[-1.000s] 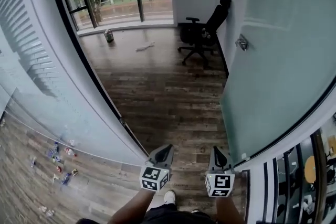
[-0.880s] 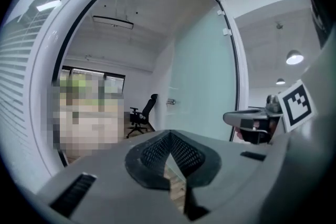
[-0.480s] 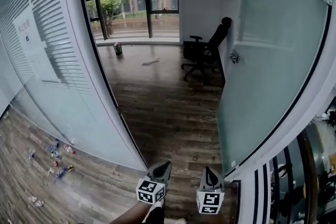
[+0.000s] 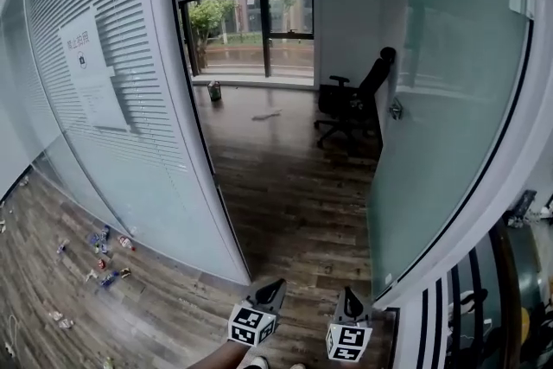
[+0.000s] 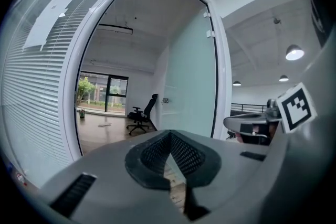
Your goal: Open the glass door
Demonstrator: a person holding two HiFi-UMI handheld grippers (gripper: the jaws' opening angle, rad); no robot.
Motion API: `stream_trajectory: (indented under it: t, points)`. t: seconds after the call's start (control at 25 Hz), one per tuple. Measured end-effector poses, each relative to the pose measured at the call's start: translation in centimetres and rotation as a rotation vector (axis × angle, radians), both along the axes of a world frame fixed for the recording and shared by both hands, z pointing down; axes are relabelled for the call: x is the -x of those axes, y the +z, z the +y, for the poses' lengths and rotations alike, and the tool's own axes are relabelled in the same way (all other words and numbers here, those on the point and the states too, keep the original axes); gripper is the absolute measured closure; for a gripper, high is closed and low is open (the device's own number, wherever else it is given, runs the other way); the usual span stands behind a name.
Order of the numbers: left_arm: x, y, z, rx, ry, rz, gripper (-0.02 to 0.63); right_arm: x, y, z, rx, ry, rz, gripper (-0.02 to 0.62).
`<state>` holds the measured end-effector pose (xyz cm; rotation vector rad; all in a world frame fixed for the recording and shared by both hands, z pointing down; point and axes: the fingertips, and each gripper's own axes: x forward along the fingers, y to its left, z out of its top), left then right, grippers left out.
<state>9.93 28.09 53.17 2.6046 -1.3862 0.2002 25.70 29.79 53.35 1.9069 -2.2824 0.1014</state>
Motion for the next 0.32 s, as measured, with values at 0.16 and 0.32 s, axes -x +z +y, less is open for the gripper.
stream_trajectory:
  t: [0.16,0.32]
  points:
    - [0.6,-0.3,0.9,-0.023,0.01,-0.019,0.609,1.4,-0.1,0.8,-0.023,-0.02,-0.006,0.58]
    - [2.1,-1.2,1.5,-0.042,0.013,-0.012,0.609,3.4,-0.8,1.6,-0.052,-0.036,-0.005,0.58]
